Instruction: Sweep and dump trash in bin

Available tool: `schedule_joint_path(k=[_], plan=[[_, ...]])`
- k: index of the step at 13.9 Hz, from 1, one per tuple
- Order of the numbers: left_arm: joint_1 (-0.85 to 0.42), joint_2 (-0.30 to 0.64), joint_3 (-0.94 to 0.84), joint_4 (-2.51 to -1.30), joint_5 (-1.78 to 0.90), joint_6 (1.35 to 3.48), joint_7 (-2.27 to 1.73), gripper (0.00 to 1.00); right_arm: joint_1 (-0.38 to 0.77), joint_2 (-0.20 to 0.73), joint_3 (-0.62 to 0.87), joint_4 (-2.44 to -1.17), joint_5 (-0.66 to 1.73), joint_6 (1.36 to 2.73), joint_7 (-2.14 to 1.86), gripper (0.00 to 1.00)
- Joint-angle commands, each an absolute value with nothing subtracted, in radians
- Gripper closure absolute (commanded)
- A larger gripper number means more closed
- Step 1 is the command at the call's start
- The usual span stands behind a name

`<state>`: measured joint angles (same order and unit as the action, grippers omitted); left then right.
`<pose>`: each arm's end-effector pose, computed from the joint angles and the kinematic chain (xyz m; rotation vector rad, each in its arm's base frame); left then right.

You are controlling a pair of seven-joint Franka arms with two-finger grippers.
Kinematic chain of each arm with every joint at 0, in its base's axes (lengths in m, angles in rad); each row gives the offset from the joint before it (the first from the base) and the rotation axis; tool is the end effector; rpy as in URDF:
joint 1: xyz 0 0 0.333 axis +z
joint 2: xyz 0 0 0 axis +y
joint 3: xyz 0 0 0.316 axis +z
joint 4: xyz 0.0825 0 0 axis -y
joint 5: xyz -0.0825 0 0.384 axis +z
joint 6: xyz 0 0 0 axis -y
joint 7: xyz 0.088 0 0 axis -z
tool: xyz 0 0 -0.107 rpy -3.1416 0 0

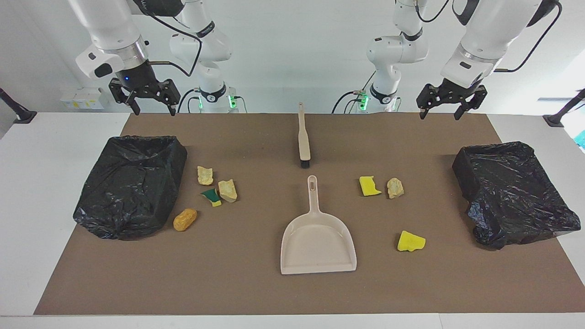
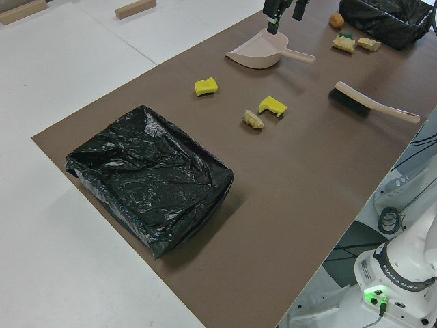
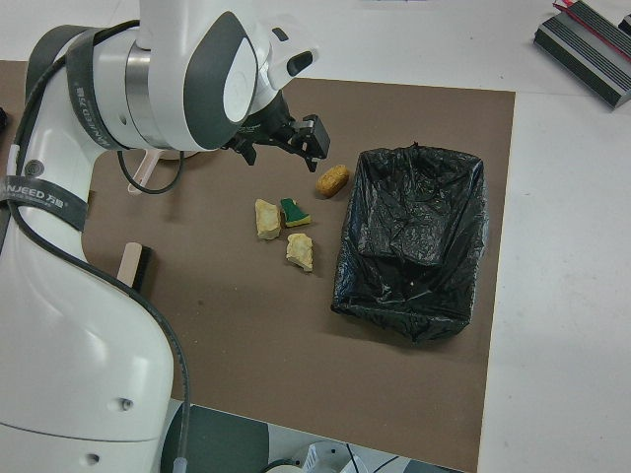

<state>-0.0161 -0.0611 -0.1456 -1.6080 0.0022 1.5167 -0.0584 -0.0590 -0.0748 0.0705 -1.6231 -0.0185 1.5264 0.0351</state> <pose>0.5226 -0.0876 0.6351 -3.1228 0.1607 0.0460 0.5264 0.0055 0.6364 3.1169 -0.0381 -0.0336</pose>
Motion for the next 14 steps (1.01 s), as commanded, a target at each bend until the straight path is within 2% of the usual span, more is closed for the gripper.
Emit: schedule_joint_path(k=[1, 9, 14], plan=[[-0.006, -0.066, -0.152, -1.603, 0.009, 1.520, -0.041, 0.00, -0.067, -0.095, 0.072, -1.641, -0.002, 1.516, 0.041, 0.00], [-0.021, -0.074, -0.155, -1.620, 0.008, 1.522, -0.051, 0.00, -0.067, -0.077, 0.075, -1.637, -0.009, 1.517, 0.021, 0.00], [-0.049, -0.074, -0.166, -1.650, 0.006, 1.539, -0.057, 0.00, -0.049, 0.010, 0.092, -1.594, -0.005, 1.555, 0.026, 0.00]])
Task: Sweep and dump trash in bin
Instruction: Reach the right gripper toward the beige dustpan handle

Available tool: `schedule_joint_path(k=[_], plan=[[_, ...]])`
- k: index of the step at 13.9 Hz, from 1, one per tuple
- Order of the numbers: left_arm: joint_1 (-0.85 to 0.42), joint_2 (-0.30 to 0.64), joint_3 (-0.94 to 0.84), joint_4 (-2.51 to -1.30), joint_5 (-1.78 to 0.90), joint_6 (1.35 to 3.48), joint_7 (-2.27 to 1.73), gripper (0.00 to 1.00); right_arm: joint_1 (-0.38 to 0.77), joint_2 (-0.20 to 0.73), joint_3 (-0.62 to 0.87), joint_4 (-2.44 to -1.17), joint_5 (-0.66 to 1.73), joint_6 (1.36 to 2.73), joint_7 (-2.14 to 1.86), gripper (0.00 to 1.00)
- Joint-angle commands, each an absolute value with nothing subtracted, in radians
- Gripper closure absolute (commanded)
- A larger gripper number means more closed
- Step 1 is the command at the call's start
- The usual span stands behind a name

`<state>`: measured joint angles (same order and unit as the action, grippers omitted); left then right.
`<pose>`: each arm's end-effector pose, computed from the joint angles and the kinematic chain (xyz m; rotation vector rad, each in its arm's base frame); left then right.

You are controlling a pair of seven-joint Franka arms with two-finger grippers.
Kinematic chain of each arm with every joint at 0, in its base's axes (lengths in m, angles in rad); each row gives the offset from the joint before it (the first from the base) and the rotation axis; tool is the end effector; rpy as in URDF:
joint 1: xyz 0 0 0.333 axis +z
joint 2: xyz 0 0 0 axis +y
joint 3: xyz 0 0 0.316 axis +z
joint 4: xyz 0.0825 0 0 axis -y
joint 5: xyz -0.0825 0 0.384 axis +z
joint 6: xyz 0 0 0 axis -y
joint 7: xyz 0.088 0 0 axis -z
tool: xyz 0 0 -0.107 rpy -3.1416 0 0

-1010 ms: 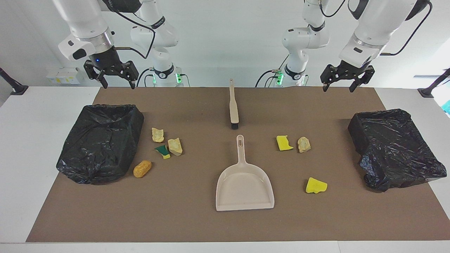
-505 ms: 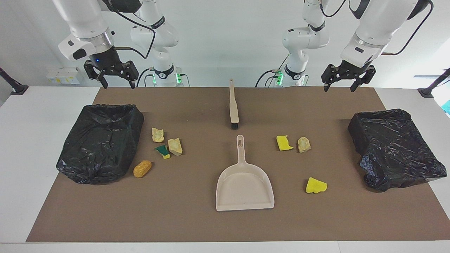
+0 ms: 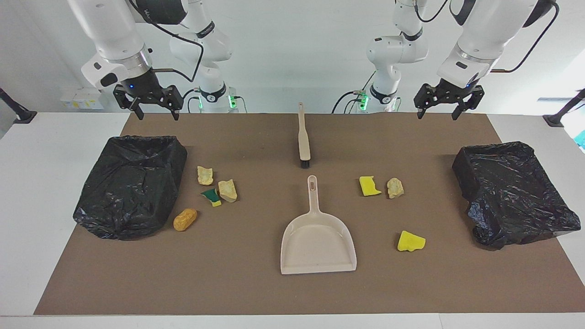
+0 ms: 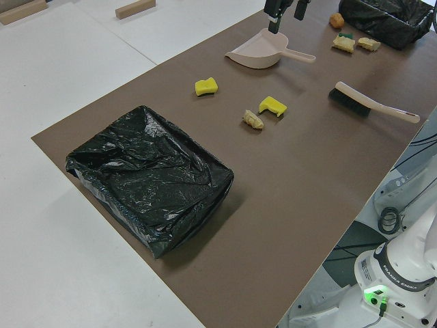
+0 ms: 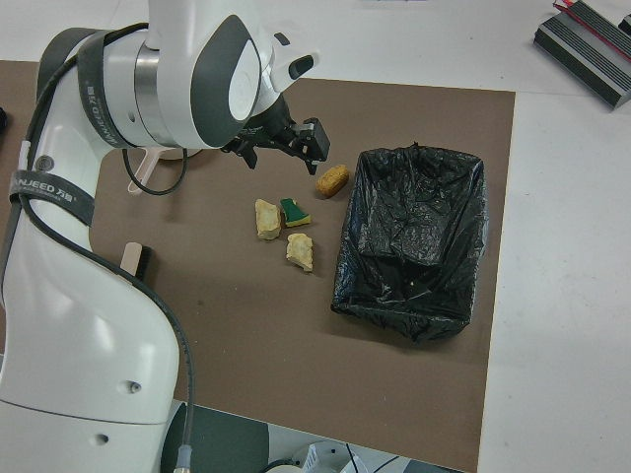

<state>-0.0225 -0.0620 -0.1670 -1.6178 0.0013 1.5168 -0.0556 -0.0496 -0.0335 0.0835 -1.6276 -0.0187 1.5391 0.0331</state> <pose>0.5195 -0.1024 0.6309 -3.1177 0.2082 0.0596 0.5394 0.0170 0.6134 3.1171 0.0009 -0.0848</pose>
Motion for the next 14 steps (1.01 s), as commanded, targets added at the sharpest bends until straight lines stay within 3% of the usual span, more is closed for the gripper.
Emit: schedule_joint_path(k=[1, 6, 14], plan=[[-0.054, -0.074, -0.166, -1.658, 0.006, 1.540, -0.060, 0.00, -0.051, 0.035, 0.113, -1.582, -0.008, 1.568, 0.026, 0.00], [-0.139, -0.100, -0.167, -1.813, -0.006, 1.672, -0.103, 0.00, -0.038, 0.127, 0.132, -1.566, 0.041, 1.690, 0.041, 0.00], [-0.340, -0.132, -0.167, -1.995, -0.084, 1.761, -0.285, 0.00, 0.098, 0.231, 0.133, -1.578, 0.104, 1.868, 0.149, 0.00]])
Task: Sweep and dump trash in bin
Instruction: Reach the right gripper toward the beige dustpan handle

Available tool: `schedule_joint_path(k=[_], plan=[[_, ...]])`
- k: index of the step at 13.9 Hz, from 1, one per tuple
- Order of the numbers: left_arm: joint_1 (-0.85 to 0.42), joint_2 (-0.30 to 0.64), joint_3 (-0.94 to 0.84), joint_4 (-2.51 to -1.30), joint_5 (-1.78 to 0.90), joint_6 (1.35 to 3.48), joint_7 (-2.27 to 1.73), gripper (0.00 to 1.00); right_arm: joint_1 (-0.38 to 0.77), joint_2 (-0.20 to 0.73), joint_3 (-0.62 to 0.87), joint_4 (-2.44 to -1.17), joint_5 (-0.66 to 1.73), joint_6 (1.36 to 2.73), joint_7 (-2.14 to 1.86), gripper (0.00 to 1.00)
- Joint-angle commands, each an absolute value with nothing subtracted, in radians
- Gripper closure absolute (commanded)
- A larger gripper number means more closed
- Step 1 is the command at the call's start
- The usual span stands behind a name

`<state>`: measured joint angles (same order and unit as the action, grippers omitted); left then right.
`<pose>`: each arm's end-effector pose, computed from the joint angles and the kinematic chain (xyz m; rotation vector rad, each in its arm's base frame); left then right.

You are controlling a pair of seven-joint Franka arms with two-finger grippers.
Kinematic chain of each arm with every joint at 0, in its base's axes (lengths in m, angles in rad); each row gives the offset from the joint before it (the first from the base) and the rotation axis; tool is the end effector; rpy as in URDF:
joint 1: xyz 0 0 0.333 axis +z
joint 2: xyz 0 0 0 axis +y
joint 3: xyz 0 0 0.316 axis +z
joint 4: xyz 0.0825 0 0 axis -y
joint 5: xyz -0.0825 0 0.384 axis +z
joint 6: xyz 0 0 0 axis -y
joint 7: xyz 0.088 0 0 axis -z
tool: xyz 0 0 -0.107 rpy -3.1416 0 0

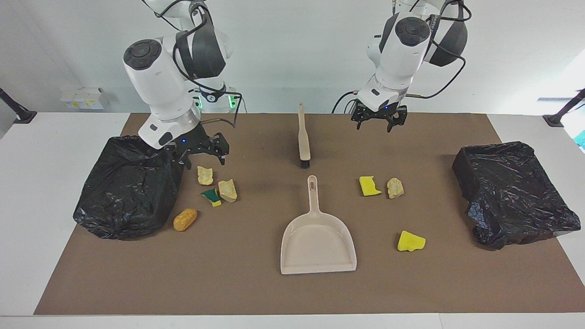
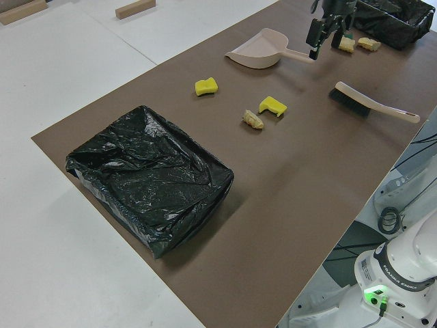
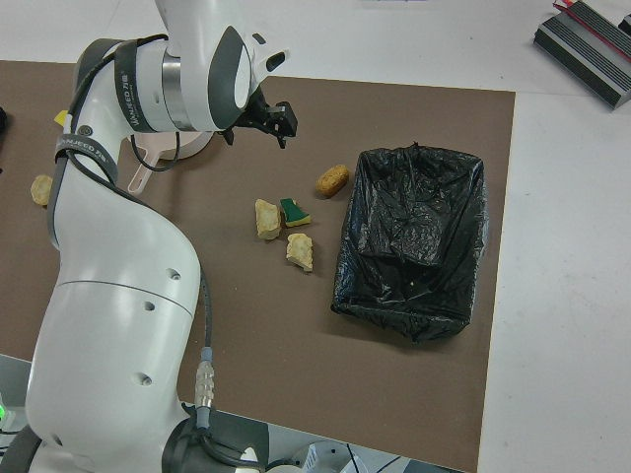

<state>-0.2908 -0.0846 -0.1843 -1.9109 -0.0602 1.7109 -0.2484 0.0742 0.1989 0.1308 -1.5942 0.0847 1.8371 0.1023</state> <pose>0.4616 -0.2467 0.5205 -3.1172 0.3336 0.1955 0.6152 0.1283 0.5207 -3.0253 -0.1197 -0.0431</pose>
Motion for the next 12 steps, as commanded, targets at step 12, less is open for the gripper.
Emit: schedule_joint_path(k=[12], plan=[[-0.765, -0.143, -0.167, -2.302, -0.103, 2.098, -0.793, 0.00, 0.307, 0.446, 0.135, -1.572, 0.147, 2.198, 0.438, 0.00]])
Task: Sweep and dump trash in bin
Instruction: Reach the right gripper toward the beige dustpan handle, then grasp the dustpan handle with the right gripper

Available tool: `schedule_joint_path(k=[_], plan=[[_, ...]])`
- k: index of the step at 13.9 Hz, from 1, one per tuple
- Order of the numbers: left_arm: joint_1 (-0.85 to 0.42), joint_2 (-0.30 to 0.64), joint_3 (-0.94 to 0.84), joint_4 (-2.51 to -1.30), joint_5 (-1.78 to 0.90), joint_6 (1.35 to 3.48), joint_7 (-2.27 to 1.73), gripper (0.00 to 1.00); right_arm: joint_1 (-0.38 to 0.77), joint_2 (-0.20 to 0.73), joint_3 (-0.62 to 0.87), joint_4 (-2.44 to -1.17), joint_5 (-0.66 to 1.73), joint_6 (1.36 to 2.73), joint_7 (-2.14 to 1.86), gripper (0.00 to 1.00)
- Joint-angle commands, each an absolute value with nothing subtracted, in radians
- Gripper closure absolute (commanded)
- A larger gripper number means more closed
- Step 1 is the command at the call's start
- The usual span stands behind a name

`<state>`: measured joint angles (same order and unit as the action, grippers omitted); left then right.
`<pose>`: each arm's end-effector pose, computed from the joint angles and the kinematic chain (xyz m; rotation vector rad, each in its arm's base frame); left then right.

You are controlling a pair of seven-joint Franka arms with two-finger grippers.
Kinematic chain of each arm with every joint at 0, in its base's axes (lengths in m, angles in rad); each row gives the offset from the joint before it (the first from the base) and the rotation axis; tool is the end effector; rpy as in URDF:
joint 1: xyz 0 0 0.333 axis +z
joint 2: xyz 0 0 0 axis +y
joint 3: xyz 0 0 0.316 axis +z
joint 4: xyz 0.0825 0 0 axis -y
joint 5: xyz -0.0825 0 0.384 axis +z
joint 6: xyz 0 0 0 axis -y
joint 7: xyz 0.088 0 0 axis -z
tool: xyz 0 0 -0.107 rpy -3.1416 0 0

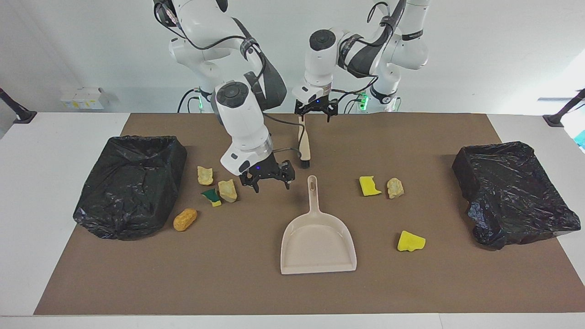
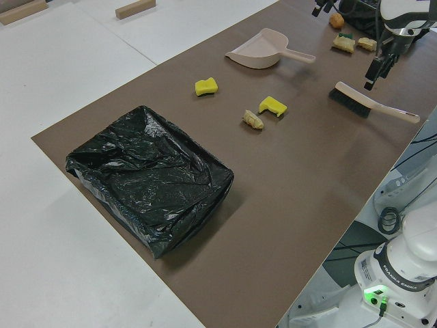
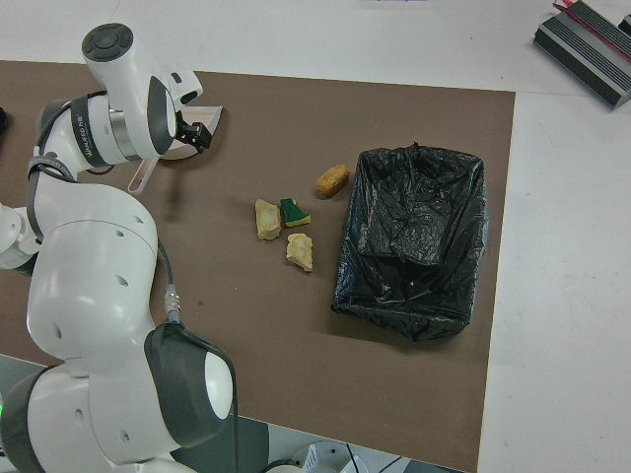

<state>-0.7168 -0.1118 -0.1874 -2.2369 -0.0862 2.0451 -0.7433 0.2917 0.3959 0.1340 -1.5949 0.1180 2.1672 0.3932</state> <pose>0.3022 -0.3935 0.4097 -3.1100 0.1812 0.1483 0.6290 0.2774 0.4242 -2.9250 0.0585 -0.1510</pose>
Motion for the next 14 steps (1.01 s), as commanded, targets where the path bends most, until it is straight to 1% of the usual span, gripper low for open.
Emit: schedule_joint_path(k=[1, 3, 6, 8, 9, 10, 11, 13, 14], plan=[[-0.781, -0.140, -0.169, -2.322, -0.115, 2.136, -0.811, 0.00, 0.327, 0.475, 0.133, -1.562, 0.147, 2.212, 0.458, 0.00], [-0.840, -0.126, -0.167, -2.361, -0.153, 2.193, -0.847, 0.00, 0.371, 0.534, 0.129, -1.510, 0.135, 2.240, 0.515, 0.00], [-0.896, -0.133, -0.167, -2.364, -0.161, 2.200, -0.894, 0.00, 0.425, 0.603, 0.124, -1.425, 0.071, 2.234, 0.598, 0.01], [-0.896, -0.123, -0.167, -2.365, -0.163, 2.201, -0.896, 0.00, 0.452, 0.617, 0.124, -1.425, 0.025, 2.240, 0.629, 0.06], [-0.893, -0.106, -0.167, -2.373, -0.163, 2.210, -0.893, 0.00, 0.456, 0.618, 0.126, -1.430, 0.009, 2.241, 0.629, 0.11], [-0.893, -0.106, -0.166, -2.406, -0.163, 2.248, -0.891, 0.00, 0.460, 0.618, 0.130, -1.434, -0.024, 2.241, 0.629, 0.20], [-0.893, -0.104, -0.167, -2.411, -0.163, 2.281, -0.896, 0.00, 0.477, 0.620, 0.132, -1.436, -0.063, 2.241, 0.629, 0.27], [-0.891, -0.100, -0.167, -2.411, -0.163, 2.287, -0.896, 0.00, 0.492, 0.620, 0.132, -1.442, -0.080, 2.238, 0.629, 0.35], [-0.891, -0.100, -0.167, -2.411, -0.163, 2.287, -0.896, 0.03, 0.492, 0.620, 0.132, -1.442, -0.081, 2.230, 0.629, 0.37]])
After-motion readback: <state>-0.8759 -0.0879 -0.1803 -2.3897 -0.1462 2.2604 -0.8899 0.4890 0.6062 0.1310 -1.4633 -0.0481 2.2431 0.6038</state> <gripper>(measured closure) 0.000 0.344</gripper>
